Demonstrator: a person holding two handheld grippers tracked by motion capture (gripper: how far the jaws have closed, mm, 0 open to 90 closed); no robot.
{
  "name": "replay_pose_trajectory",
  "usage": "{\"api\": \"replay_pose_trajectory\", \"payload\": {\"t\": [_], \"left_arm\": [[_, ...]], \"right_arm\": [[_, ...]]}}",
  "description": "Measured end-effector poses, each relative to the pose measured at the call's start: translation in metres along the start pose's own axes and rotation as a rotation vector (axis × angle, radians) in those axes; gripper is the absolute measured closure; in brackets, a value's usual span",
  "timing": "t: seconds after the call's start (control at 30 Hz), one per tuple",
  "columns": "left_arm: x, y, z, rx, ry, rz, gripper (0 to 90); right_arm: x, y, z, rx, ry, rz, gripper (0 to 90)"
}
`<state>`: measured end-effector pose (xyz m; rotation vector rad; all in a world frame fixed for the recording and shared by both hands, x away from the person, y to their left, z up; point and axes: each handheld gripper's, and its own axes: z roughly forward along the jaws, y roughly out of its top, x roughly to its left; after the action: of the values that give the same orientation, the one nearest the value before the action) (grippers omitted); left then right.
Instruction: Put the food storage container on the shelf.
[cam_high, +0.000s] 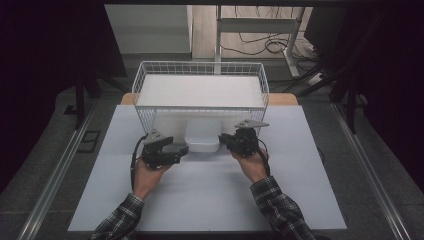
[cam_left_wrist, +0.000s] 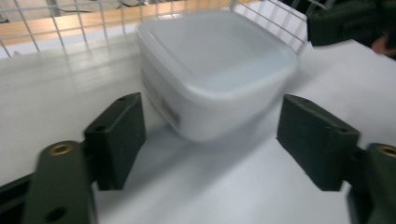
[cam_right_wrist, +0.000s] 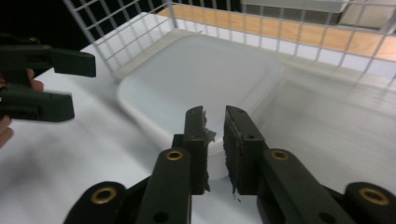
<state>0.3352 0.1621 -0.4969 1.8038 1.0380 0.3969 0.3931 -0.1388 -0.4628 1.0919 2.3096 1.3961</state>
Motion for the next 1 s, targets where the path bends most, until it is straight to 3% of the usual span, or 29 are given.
{"api": "replay_pose_trajectory", "payload": {"t": [0.23,0.37,0.6,0.8,1.0], "left_arm": [[-0.011,-0.018,-0.022,-0.01,0.004,0.008,12.2],[-0.018,-0.03,-0.034,-0.007,0.016,0.025,9.7],[-0.03,-0.047,-0.049,0.004,0.041,0.056,7.0],[-0.044,-0.059,-0.055,0.042,0.055,0.141,5.0],[-0.049,-0.065,-0.055,0.055,0.043,0.187,3.3]], "right_arm": [[0.011,-0.004,-0.01,0.006,0.042,-0.038,86.5],[0.019,-0.007,-0.016,0.008,0.06,-0.098,86.8],[0.03,-0.016,-0.009,0.055,0.087,-0.156,86.7],[0.039,-0.024,0.003,0.096,0.113,-0.173,86.7],[0.045,-0.029,0.014,0.12,0.125,-0.182,86.7]]}}
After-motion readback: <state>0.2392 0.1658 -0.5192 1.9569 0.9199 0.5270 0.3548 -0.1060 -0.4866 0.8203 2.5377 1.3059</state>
